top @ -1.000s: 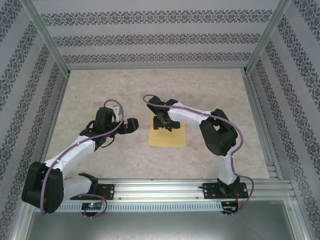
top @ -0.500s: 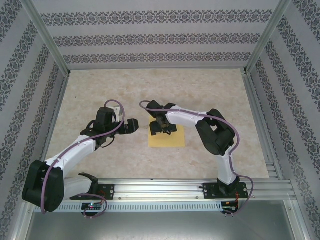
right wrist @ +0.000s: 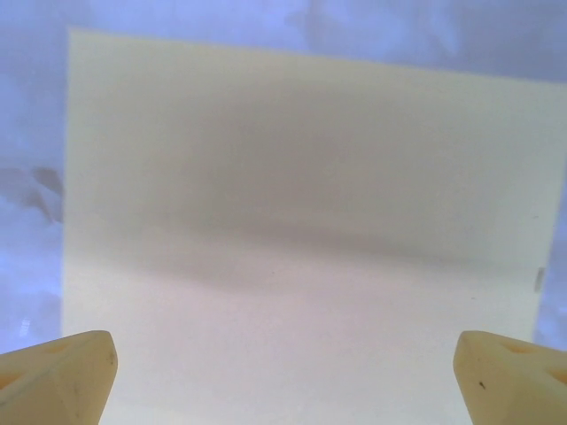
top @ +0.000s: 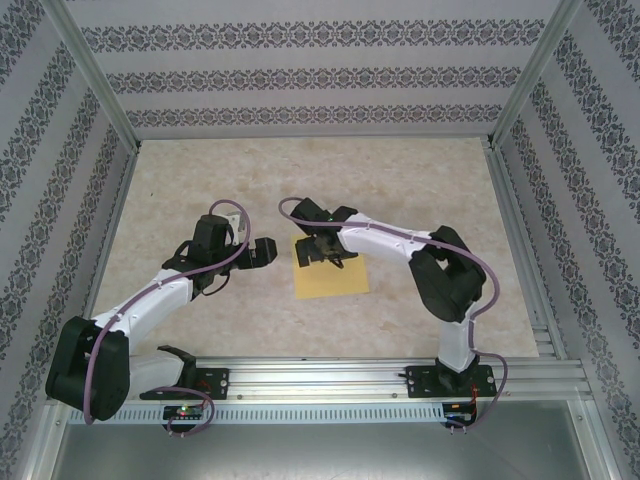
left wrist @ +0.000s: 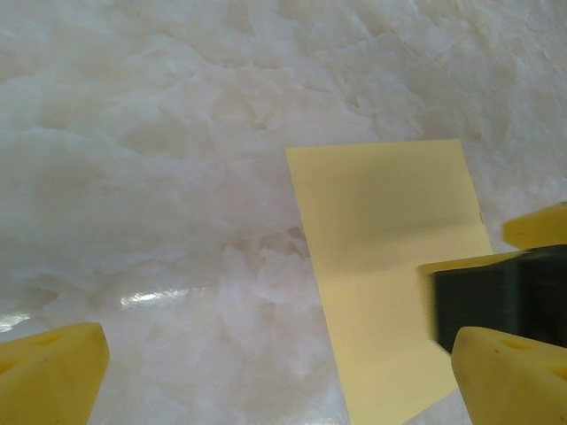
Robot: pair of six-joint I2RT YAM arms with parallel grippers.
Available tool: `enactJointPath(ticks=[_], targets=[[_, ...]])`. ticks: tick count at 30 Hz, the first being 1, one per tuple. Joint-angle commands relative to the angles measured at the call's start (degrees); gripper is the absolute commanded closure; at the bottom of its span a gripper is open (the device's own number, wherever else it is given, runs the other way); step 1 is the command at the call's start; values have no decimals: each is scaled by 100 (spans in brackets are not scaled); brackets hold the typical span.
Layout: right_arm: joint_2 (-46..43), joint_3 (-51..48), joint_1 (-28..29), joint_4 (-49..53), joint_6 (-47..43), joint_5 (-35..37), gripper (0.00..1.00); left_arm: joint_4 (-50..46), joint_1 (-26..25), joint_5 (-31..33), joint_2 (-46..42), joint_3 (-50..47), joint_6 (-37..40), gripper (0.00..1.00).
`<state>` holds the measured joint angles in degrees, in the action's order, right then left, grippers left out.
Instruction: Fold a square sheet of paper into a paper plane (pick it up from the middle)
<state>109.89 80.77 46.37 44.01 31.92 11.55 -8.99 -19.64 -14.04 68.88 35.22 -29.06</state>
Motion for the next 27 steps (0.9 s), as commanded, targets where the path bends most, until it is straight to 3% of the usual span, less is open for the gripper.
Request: enactJointPath(ticks=[1,5,17,27], targets=[[108,244,-39,277,279,205,2,137,-36,500,-263,41,-295,0],[353,291,-185,300,489,-216,2,116,-30,755,-497,-19,-309,0],[900,702,-205,550,570,-444,4,-125,9,-56,-43,269,-41,0],[1431,692,-203,542,505,-600,4,-263,10,-88,96,361,82,0]])
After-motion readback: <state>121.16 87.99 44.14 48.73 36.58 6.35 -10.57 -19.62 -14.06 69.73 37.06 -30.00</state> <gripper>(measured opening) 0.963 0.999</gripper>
